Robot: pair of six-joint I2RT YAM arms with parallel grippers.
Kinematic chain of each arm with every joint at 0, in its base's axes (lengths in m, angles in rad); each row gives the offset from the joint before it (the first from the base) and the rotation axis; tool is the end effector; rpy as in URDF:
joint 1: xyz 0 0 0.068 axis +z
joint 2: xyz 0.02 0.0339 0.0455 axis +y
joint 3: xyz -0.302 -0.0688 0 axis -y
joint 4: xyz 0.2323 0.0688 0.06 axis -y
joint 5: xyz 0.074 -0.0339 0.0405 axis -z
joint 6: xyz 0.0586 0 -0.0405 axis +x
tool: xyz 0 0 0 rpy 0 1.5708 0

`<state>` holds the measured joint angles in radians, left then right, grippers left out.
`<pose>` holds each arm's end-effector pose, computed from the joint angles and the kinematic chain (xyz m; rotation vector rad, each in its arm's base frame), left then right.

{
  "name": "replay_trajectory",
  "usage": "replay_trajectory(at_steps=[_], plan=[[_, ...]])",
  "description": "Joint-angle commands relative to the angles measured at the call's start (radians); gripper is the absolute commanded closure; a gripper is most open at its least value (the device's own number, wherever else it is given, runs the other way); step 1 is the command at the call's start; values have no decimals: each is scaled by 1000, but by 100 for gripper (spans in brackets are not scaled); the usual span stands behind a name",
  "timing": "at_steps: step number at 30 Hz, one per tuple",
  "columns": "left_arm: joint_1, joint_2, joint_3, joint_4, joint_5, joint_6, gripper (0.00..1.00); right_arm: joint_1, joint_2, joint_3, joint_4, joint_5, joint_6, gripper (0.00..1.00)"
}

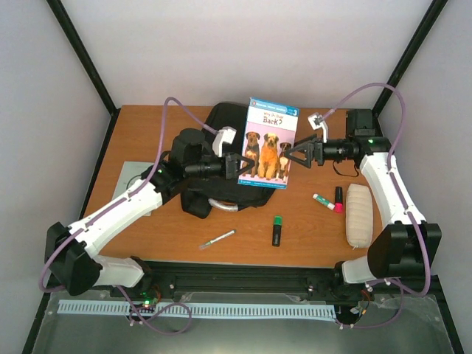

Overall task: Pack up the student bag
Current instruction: Pick up the book from the center of the board.

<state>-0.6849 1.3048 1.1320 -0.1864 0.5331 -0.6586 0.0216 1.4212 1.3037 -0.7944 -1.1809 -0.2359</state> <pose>0.2106 -0.2105 0.3803 0.4268 2.1047 -1.3606 0.2704 0.0601 0.3684 -0.7335 1.9846 1.2989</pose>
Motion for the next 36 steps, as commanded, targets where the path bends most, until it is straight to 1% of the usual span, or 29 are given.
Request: replay_trajectory(at_steps=[1,6,10,15,23,30,33,36], plan=[[5,-36,6,164,48,-35,99,23,40,52,37,-73,44,0],[7,-28,-22,266,95,-87,99,52,61,50,58,-94,64,0],[8,-11,-19,325,143,-101,99,63,73,56,63,-190,75,0],[28,19,-17,320,140,-102,99,66,76,86,-8,-296,34,0],[68,26,-50,245,73,-58,99,66,34,75,-10,-359,89,3],[70,39,-57,214,45,-29,99,66,3,69,25,-347,138,8],[70,55,-55,212,56,-26,99,66,-7,55,55,-325,168,13],[70,70,-55,223,87,-29,99,66,-20,41,100,-294,208,21]])
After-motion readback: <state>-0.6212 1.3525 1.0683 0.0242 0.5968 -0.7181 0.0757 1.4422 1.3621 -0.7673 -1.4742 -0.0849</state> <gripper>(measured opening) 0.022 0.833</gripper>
